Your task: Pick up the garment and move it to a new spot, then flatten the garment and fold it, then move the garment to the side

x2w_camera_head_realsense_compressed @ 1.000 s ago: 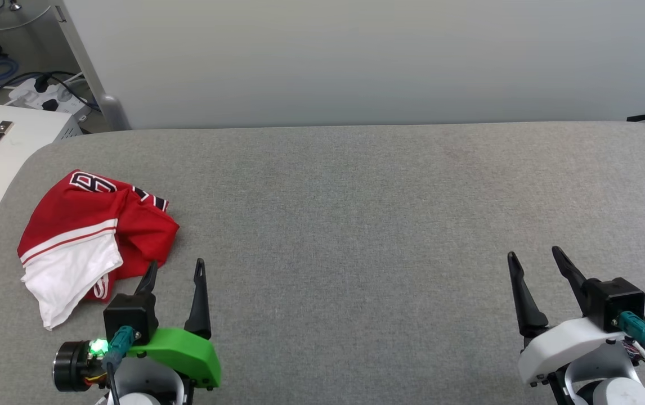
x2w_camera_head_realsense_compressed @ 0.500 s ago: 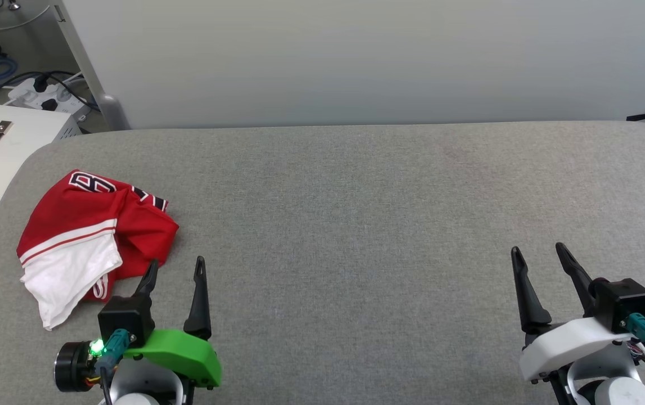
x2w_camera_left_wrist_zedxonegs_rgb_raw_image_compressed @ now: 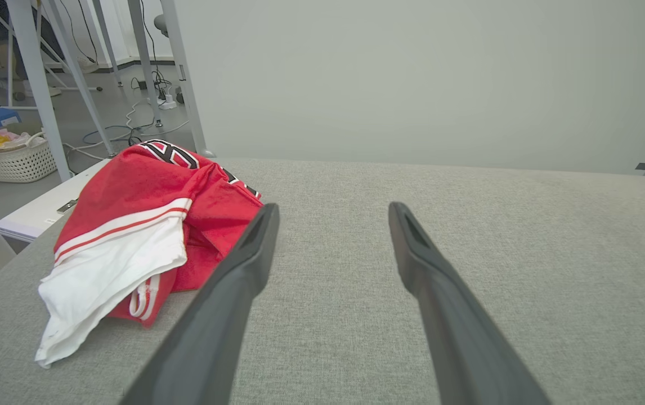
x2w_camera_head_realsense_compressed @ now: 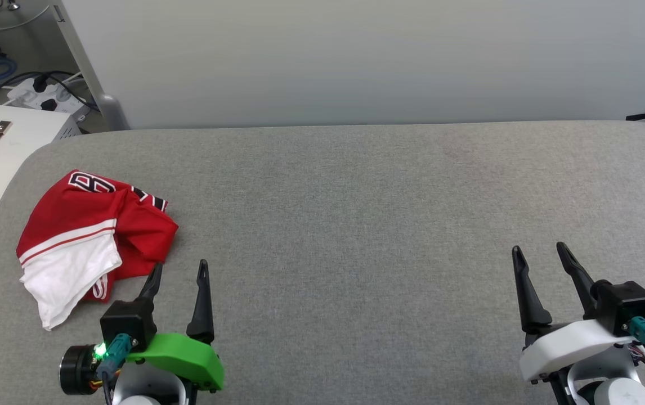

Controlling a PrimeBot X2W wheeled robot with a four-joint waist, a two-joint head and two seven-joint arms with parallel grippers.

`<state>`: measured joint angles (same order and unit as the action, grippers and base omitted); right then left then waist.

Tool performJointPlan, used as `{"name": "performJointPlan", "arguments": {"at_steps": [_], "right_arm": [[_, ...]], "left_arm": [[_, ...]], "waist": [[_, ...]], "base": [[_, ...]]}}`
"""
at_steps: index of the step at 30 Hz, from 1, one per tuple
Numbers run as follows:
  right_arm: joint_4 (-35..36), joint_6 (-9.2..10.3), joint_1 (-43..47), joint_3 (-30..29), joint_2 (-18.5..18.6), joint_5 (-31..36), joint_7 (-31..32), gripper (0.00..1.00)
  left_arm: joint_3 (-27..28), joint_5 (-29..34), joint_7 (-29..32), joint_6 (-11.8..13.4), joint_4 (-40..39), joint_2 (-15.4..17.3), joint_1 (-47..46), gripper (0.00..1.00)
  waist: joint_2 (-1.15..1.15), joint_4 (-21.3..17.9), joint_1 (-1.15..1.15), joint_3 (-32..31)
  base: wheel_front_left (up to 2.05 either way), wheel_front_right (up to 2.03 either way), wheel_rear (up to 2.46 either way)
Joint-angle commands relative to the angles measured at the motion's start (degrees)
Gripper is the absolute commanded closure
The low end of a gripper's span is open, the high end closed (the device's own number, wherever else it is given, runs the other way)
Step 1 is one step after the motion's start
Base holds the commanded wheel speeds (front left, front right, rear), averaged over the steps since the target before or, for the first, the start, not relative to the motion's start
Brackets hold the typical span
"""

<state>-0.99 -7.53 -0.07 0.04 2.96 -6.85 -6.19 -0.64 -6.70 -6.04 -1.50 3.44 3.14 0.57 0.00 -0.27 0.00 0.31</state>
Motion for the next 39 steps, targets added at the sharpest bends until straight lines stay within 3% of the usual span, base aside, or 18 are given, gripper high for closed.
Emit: {"name": "performJointPlan", "arguments": {"at_steps": [1, 39], "right_arm": [[-0.19, 0.02, 0.68, -0.01, -0.04, -0.77, -0.62, 0.0], [-2.84, 0.03, 0.57, -0.05, -0.06, -3.24, -5.19, 0.0]], "left_arm": [[-0.09, -0.95, -0.65, -0.49, 0.36, -0.12, 0.71, 0.0], [-0.98, -5.55, -5.29, -1.88, 2.62, -0.2, 0.78, 0.0]], "waist": [[0.0, -0.02, 0.0, 0.07], [0.0, -0.27, 0.0, 0.76]], "base": [[0.0, 0.0, 0.0], [0.0, 0.0, 0.0]]}}
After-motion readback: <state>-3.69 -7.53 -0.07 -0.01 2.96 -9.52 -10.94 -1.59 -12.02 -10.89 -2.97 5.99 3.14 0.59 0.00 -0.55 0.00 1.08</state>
